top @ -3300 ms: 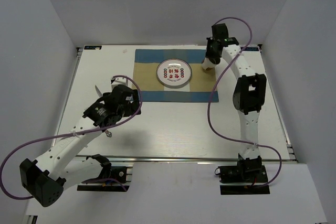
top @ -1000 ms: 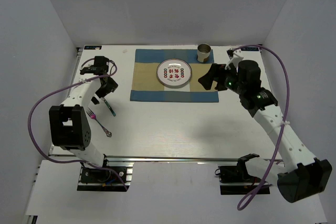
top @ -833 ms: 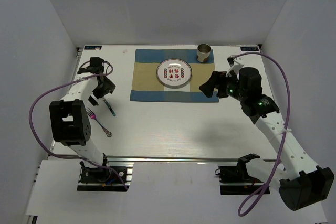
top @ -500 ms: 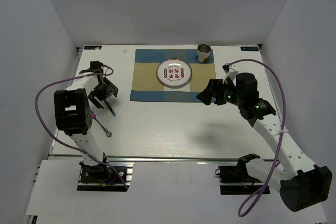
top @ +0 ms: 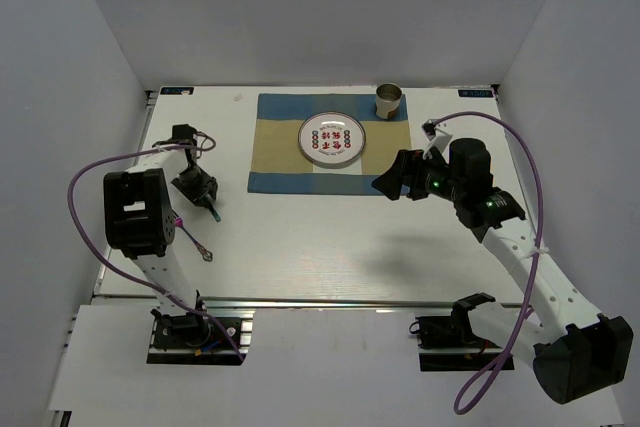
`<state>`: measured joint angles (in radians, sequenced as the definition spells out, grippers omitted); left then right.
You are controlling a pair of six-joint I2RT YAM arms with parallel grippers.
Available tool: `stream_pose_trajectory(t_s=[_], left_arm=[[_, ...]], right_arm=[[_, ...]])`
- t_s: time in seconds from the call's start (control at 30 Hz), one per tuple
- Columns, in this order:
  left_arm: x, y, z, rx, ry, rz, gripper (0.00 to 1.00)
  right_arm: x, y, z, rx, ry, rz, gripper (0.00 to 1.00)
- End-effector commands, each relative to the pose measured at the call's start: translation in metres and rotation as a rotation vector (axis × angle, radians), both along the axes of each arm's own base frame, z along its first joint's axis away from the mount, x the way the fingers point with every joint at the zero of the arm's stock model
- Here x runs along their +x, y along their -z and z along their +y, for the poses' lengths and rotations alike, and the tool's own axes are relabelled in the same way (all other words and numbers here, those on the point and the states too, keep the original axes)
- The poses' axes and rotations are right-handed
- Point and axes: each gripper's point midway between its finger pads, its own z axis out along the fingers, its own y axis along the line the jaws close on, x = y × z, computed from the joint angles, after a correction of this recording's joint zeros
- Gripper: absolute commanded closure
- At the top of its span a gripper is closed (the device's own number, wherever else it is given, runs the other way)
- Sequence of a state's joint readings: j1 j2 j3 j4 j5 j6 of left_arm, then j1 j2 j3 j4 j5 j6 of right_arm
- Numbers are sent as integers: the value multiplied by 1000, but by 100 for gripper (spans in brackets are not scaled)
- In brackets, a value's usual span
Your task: Set the dinner table for one person
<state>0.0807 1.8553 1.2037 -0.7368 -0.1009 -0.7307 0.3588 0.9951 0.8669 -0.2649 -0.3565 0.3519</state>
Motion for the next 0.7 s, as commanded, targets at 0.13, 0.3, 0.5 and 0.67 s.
stream_pose_trajectory(t_s=[0.13, 0.3, 0.5, 0.67], left_arm=[[2, 6, -8, -47, 15, -22, 94], [32, -46, -13, -8, 133, -157, 100], [70, -145, -96, -196, 377, -466, 100], [77, -186, -227, -353, 603, -544, 100]], right_arm=[[-5, -29, 5, 51, -32, -77, 11], [-7, -37, 0, 58, -7, -103, 11], [12, -31, -26, 11, 194, -82, 11], [25, -35, -50, -12, 387, -8, 11]])
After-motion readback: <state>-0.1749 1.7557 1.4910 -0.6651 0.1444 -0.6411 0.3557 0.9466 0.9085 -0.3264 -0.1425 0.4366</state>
